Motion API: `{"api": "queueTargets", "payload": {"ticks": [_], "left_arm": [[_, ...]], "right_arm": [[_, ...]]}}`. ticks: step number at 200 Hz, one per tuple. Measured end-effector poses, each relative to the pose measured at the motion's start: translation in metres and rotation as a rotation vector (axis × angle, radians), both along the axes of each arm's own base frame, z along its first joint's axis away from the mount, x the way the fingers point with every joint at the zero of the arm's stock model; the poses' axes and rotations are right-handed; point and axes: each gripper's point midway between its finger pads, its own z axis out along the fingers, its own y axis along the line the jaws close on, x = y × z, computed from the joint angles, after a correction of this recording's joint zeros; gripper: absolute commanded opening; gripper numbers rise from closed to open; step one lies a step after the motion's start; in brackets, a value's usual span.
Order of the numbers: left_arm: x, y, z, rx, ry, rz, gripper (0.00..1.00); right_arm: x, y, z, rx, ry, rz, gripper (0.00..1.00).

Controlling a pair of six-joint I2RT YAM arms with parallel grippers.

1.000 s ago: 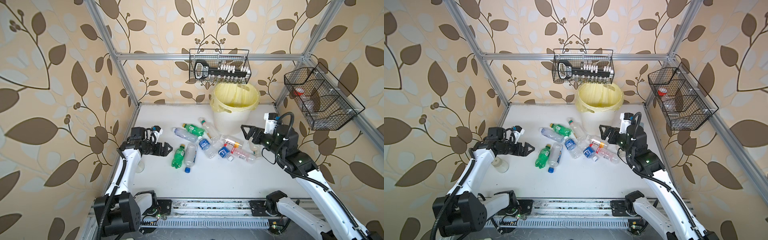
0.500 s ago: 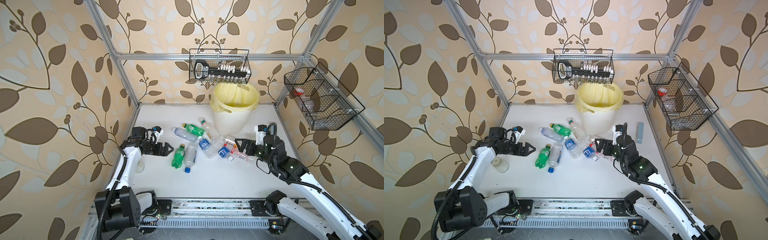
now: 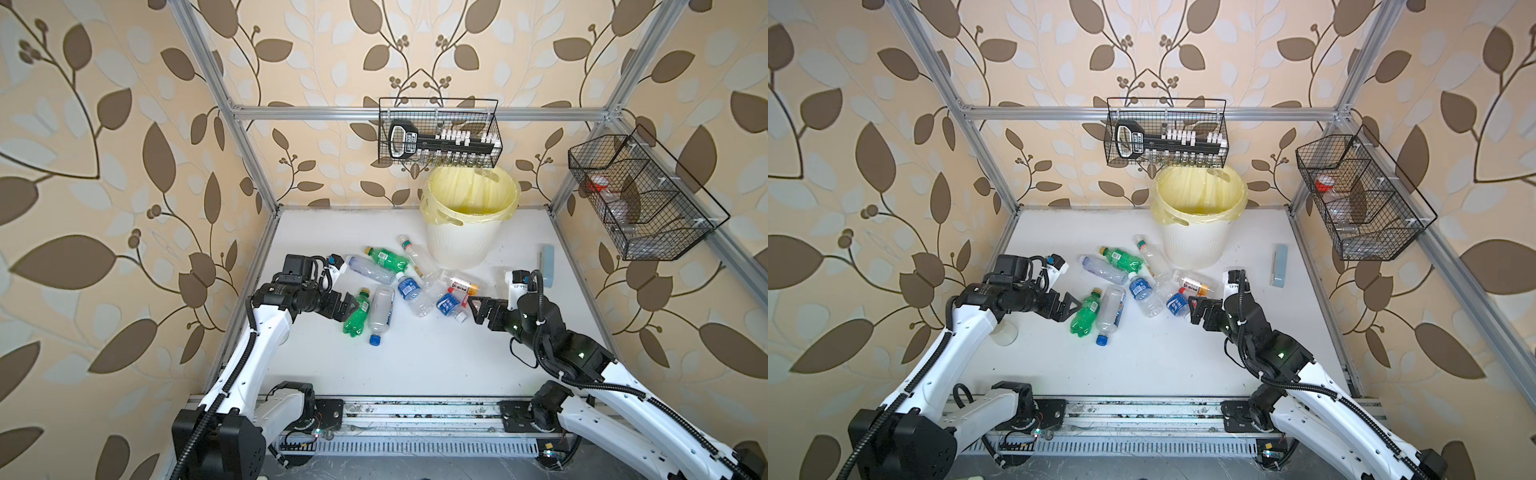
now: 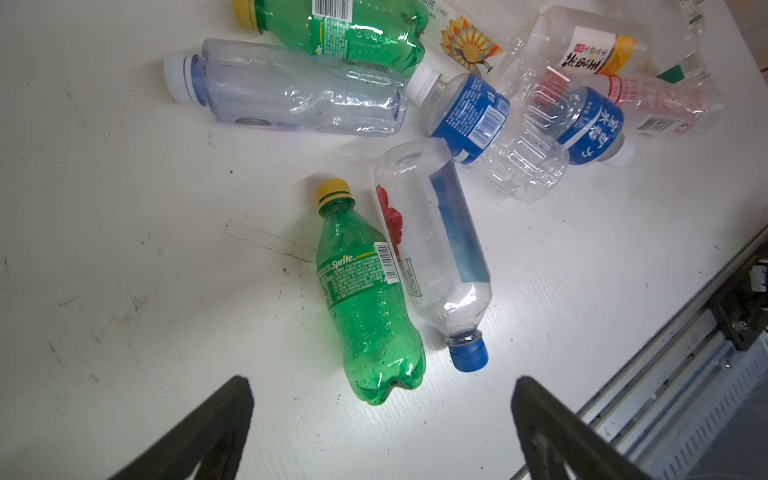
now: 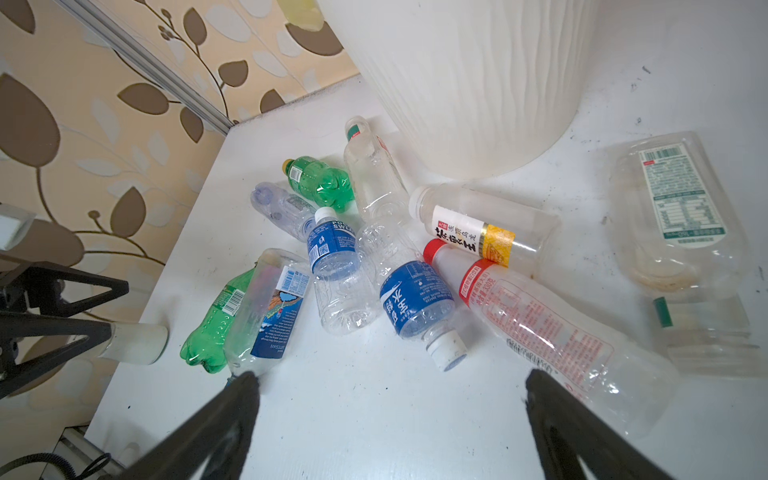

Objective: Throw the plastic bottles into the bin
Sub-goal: 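Lower left gripper onto the green Sprite bottle and close on it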

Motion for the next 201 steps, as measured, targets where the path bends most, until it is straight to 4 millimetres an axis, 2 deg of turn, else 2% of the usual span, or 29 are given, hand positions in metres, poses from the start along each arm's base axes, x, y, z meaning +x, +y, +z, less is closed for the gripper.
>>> {"api": "queueTargets", "payload": {"ticks": [59,84,117,157,201], "left_arm": [[0.009,-0.008,-0.024,0.103,0.151,-0.006,0.99],[0.007,-0.009,-0.037,0.138,0.212,-0.016,0.99],[0.005,-0.015,-0.04,0.158,0.214,-0.04,0.99],[0.008,-0.018,-0.043,0.175,0.212,-0.044,0.99],[0.013,-0.014,-0.068,0.232,0.28,-0.027,0.99]], "right_arm": [[-0.017,-0.004,-0.001,0.012,0.014,-0.009,1.0],[-0.025,-0.007,-0.005,0.019,0.028,-0.022,1.0],[-0.033,-0.014,-0.012,0.034,0.032,-0.045,1.0],[-0.037,-0.019,-0.023,0.047,0.039,-0.076,1.0],[-0.037,-0.022,-0.027,0.046,0.045,-0.102,1.0]]}}
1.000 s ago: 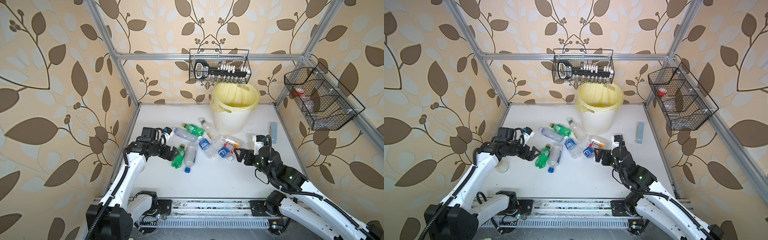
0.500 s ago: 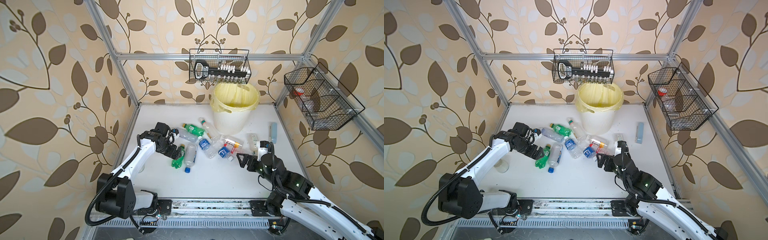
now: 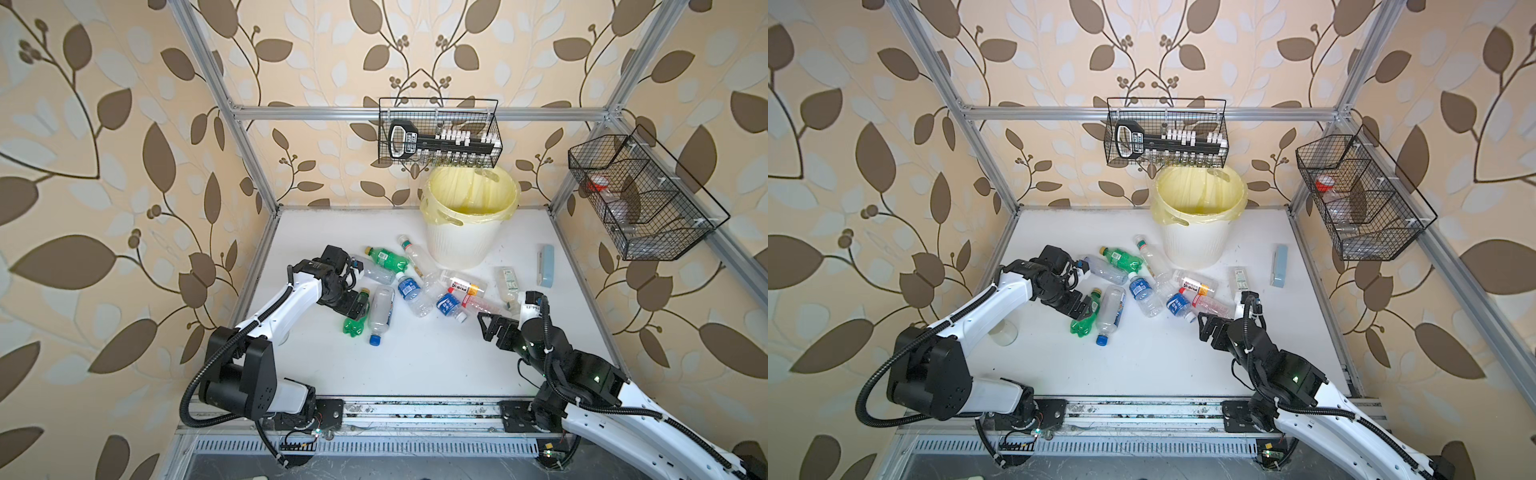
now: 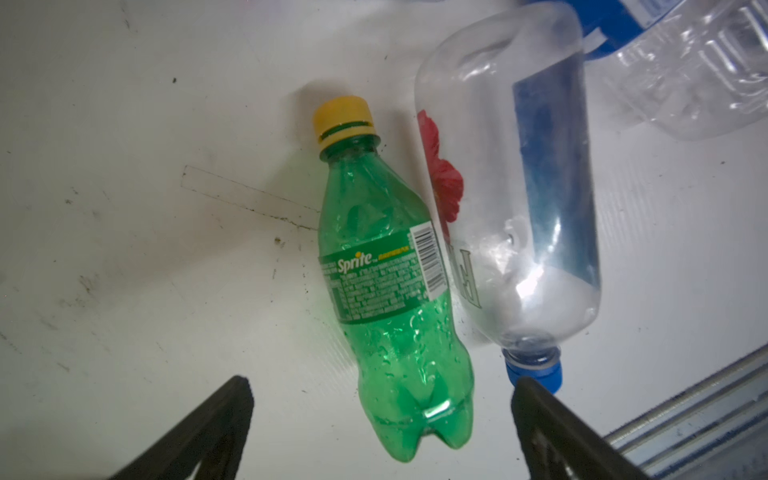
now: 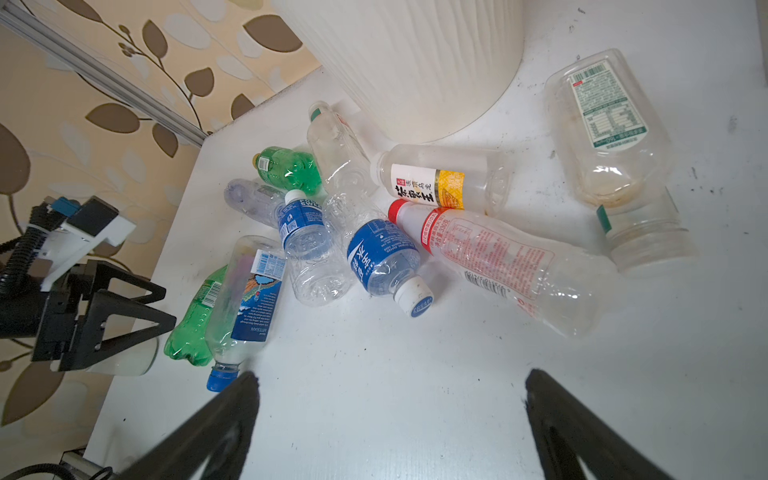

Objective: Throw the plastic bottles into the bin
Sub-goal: 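Lower left gripper onto the green Sprite bottle and close on it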

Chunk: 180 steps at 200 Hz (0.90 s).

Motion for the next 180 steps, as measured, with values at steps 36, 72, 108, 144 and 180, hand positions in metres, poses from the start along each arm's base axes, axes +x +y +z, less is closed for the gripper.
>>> {"api": "queueTargets", "payload": {"ticks": [36,72,108,144,180], "left_arm": [[-0.003,-0.006,-0.008,0.009,0.03,-0.023,0.99],[-0.004,-0.006,-0.02,0.018,0.07,-0.023,0.99],[-0.003,-0.006,-0.032,0.026,0.106,-0.024,0.96],[0.0,-0.009,-0.033,0.026,0.09,-0.034,0.93],[0.004,-0.005,-0.036,0.048,0.07,-0.034,0.89]], "right_arm": [[-0.003,-0.007,-0.001,-0.012,0.002,-0.016,1.0],[-0.007,-0.014,0.003,0.004,-0.019,-0.034,1.0],[-0.008,-0.02,0.008,0.02,-0.039,-0.054,1.0],[-0.008,-0.024,0.007,0.01,-0.043,-0.071,1.0],[-0.007,-0.025,0.007,0.001,-0.044,-0.081,1.0]]}}
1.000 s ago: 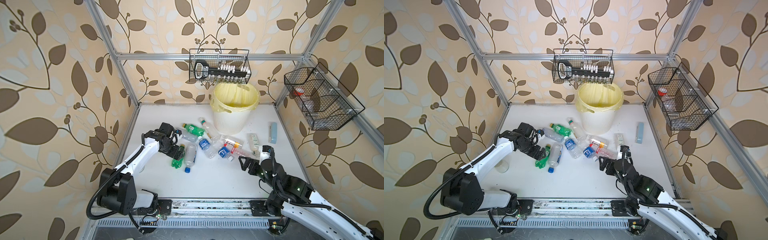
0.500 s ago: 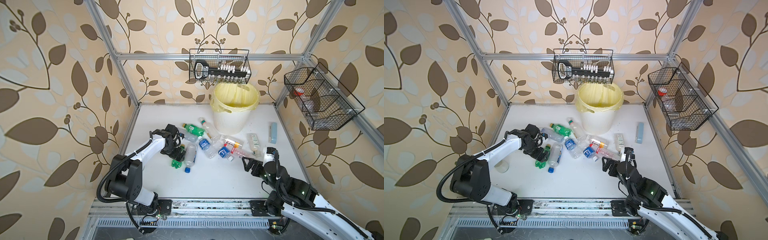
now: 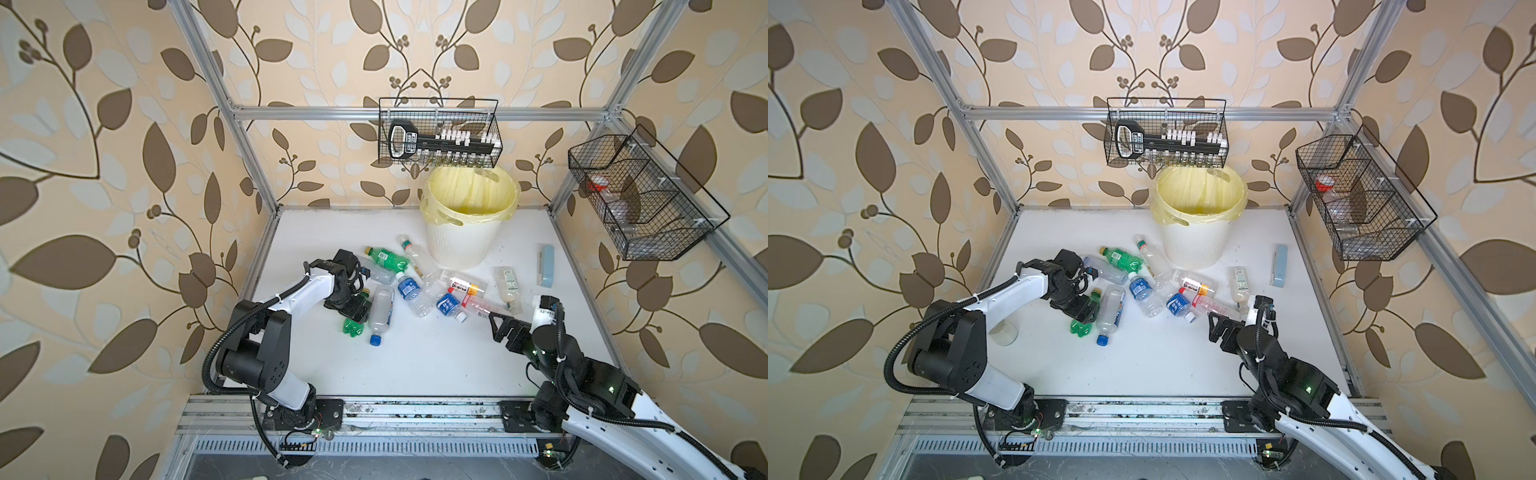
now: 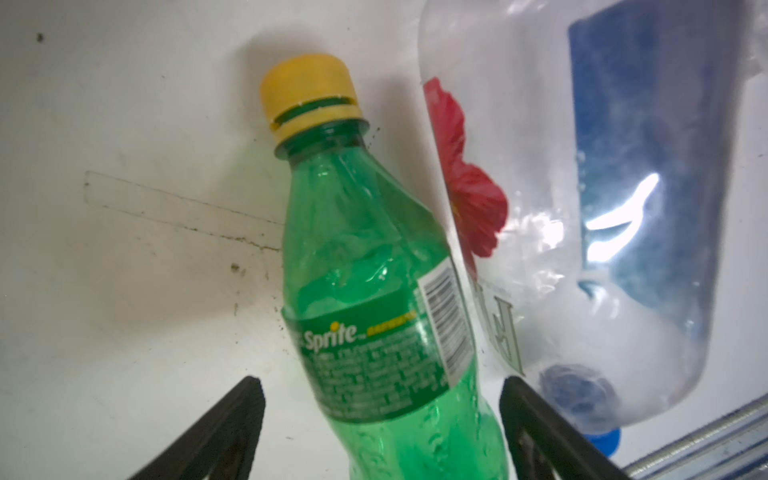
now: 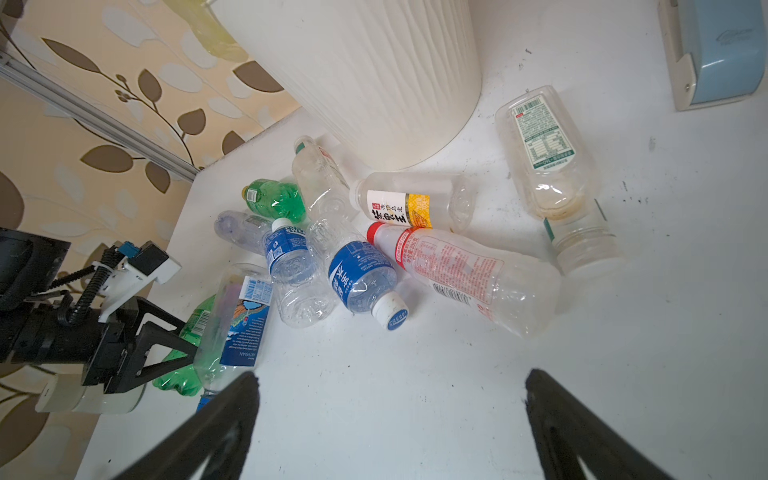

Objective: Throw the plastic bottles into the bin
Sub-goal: 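Lower left gripper onto the green Sprite bottle and close on it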

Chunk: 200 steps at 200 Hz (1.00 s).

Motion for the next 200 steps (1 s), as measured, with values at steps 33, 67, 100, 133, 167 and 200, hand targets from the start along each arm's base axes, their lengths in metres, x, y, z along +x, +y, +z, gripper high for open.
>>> {"api": "queueTargets", "payload": {"ticks": [33,67,100,133,167,200], "left_arm": [[0.002,0.003,-0.003,0.018,-0.01,0.002,0.9],[0.002,0.005,-0.005,0.027,-0.014,-0.001,0.84],[0.001,0.005,-0.005,0.028,-0.015,-0.012,0.77],[0.0,0.005,-0.007,0.029,-0.014,-0.016,0.75],[-0.003,0.009,-0.014,0.047,-0.008,-0.02,0.7],[-0.006,0.011,-0.02,0.062,0.009,-0.026,0.62]], "right_arm": [[0.001,0.0,-0.003,-0.02,0.012,-0.006,1.0],[0.002,-0.002,-0.008,-0.044,0.028,-0.013,1.0],[0.002,-0.003,-0.008,-0.051,0.028,-0.019,1.0],[0.002,-0.004,-0.008,-0.053,0.027,-0.023,1.0],[0.002,-0.004,-0.008,-0.055,0.029,-0.024,1.0],[0.003,-0.003,-0.011,-0.064,0.037,-0.023,1.0]]}}
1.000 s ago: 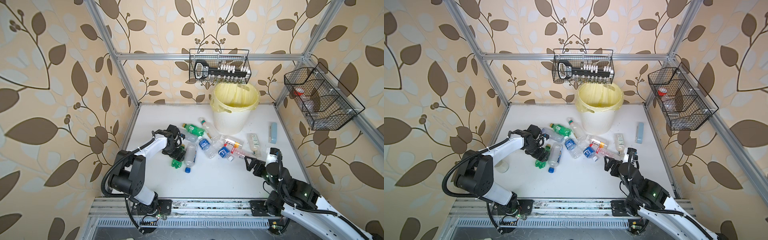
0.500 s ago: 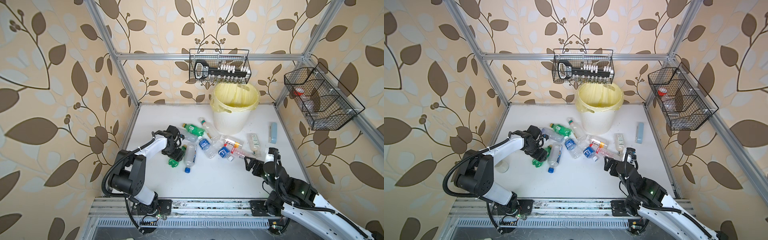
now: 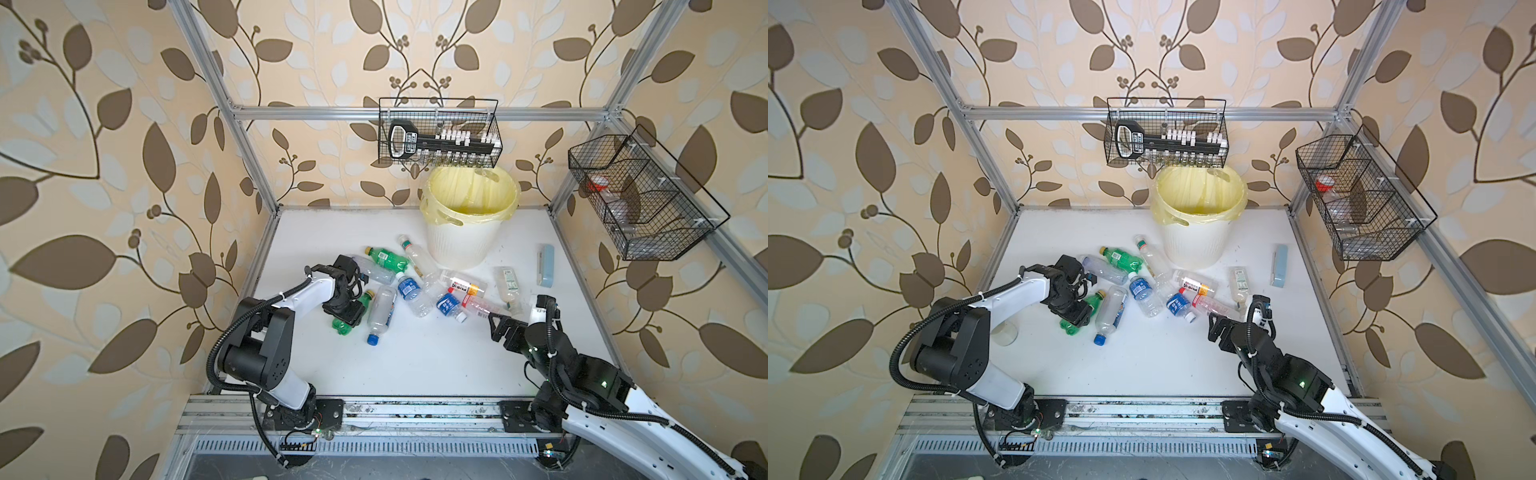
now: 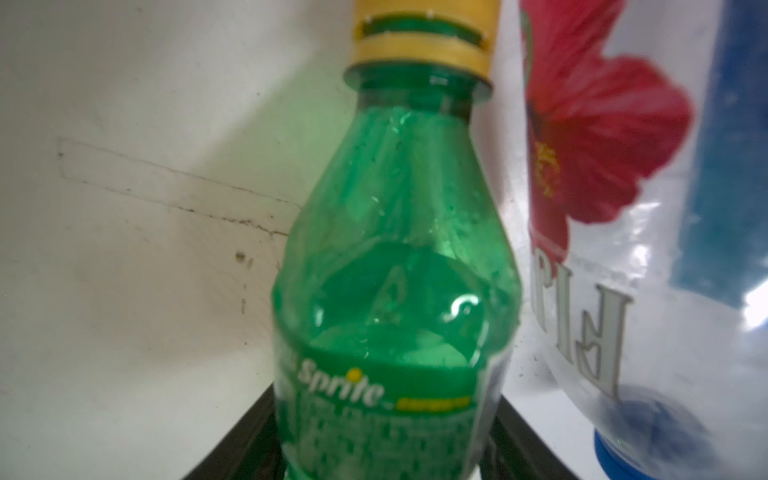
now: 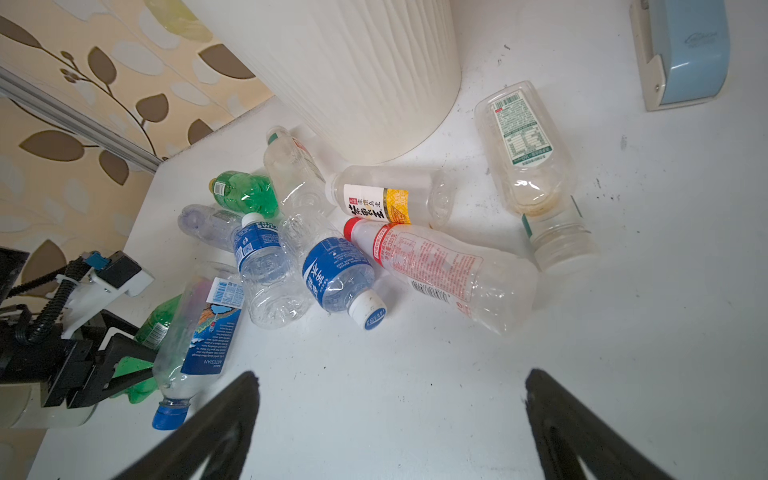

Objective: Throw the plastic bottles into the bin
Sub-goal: 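Lower left gripper onto the green Sprite bottle and close on it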

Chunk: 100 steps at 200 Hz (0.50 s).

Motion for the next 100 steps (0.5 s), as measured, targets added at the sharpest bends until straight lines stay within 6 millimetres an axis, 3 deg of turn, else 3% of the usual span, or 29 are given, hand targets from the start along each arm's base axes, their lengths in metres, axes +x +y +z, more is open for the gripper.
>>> {"api": "queueTargets", "payload": {"ticks": [69,100], "left_arm": [[-0.001,0.005,0.003,0.024,-0.012,-0.013,0.55],[-0.003,0.006,0.023,0.021,-0.029,-0.013,0.55]], "right_arm": [[0.001,0.001,-0.002,-0.008,0.009,0.001,1.0],[0.0,0.001,-0.002,-0.008,0.008,0.001,1.0]]}}
